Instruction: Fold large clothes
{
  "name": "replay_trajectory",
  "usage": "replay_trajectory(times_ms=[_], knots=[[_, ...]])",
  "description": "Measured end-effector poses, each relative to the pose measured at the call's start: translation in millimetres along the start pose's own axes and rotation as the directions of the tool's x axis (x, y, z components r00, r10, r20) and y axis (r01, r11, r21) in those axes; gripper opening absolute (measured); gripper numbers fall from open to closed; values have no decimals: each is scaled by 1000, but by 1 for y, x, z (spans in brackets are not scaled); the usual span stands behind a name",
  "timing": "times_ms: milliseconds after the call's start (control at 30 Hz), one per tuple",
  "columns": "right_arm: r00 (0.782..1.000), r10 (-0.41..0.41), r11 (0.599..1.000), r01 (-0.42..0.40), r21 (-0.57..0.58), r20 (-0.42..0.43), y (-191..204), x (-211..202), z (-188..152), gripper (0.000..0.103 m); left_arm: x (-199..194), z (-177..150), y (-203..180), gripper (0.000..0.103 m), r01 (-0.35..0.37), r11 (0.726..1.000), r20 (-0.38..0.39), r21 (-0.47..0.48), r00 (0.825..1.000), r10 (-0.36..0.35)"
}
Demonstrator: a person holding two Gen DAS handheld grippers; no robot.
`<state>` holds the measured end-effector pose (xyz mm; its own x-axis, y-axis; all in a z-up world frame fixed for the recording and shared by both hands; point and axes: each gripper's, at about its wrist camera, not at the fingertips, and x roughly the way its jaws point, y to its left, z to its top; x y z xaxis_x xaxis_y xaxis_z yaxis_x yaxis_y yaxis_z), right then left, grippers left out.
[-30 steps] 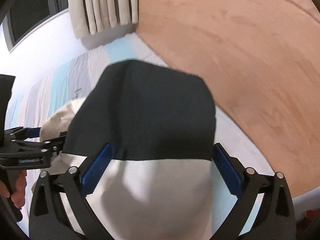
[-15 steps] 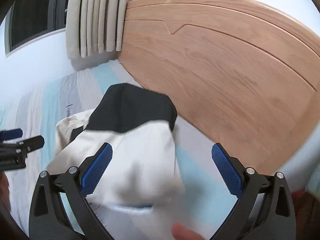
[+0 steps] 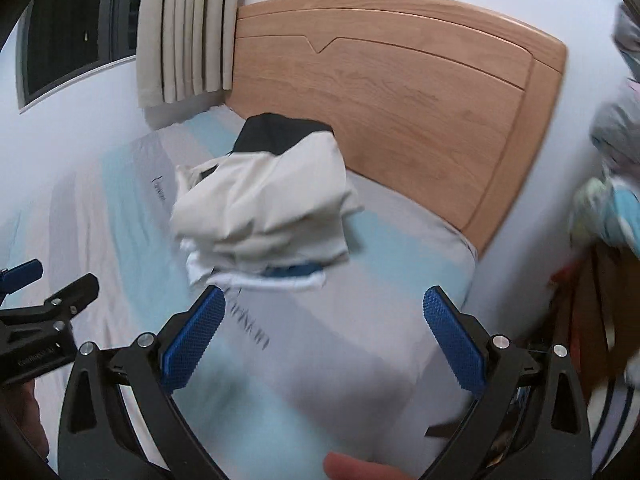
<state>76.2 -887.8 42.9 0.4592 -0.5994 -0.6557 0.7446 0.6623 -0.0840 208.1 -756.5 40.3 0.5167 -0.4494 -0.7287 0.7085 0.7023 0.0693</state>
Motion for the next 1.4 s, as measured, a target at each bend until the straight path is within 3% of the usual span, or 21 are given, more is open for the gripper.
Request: replay_trajectory(times_ms=[200, 467, 567, 700, 1400], knots=[[999, -34, 999, 34, 11, -4, 1, -39, -62, 96, -41, -67, -5, 97, -27, 999, 38, 24, 999, 26], [999, -32, 999, 32, -2, 1, -5, -63, -111, 96, -46, -122, -17, 97, -49, 999, 16, 22, 999, 49], [1000, -30, 999, 30, 19, 8, -6, -71, -124, 96, -53, -136, -17, 97, -51, 998, 45, 35, 998, 50], [999, -43, 998, 42, 37, 18, -9, -78, -135, 96, -57, -141, -15, 97, -18, 999, 51, 28, 999, 16], [999, -38, 999, 37, 34, 30, -4, -85, -137, 96, -59, -143, -13, 97, -32, 999, 68, 37, 997, 29]])
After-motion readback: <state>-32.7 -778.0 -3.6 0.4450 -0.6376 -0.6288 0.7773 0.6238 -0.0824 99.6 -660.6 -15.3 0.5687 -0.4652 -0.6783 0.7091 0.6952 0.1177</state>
